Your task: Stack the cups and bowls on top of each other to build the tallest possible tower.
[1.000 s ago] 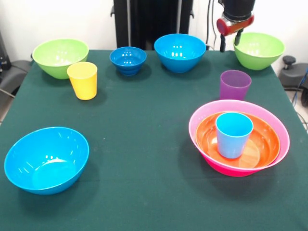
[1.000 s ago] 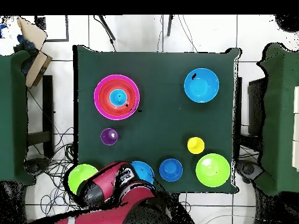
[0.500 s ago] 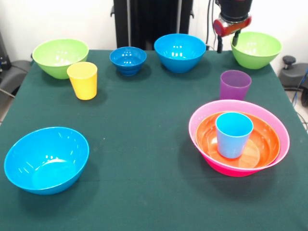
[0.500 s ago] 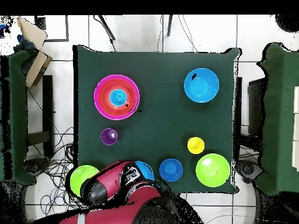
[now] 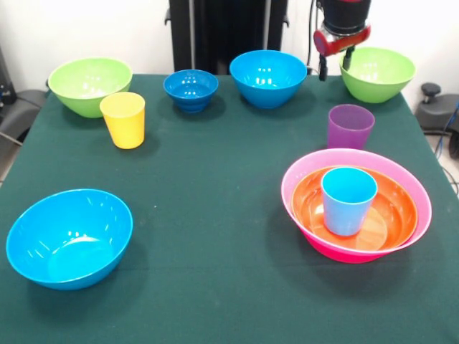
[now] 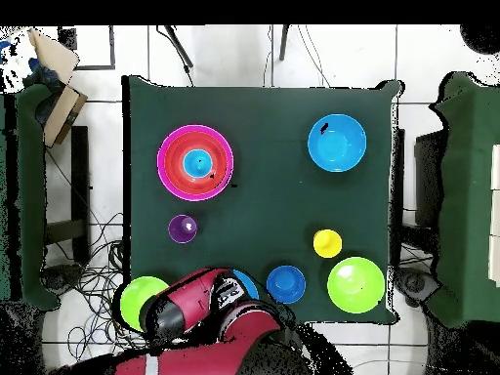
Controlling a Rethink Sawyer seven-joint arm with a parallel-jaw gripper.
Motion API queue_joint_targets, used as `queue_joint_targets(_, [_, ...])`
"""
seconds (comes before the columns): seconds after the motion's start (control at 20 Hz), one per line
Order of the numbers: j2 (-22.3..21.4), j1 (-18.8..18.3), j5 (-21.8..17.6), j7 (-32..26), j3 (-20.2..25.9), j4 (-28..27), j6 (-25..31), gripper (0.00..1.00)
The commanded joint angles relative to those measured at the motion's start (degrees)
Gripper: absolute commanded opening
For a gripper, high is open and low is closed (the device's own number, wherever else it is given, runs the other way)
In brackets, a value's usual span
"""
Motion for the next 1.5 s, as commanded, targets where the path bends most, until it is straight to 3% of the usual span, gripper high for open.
queue_joint_targets(0.05, [2.7,-1.6,-2.2,2.7,4.8,-5.7,-4.9,1.00])
queue_joint_targets(0.7, [3.4,-1.3,-1.3,5.2,4.8,-5.7,-11.2,1.00])
queue_joint_targets(1.05, [4.0,-0.2,-0.2,5.1,4.5,-7.3,-11.5,1.00])
queue_joint_targets(1.2, [4.0,3.0,1.0,6.6,0.6,-8.4,-12.3,1.00])
queue_joint_targets(1.25, [4.0,4.3,1.7,7.4,-1.1,-8.8,-12.5,0.00])
queue_joint_targets(1.35, [3.8,4.1,-0.5,5.3,-0.2,-9.9,-13.3,0.00])
queue_joint_targets(1.5, [3.8,4.2,-0.2,5.5,-0.8,-10.0,-12.7,0.00])
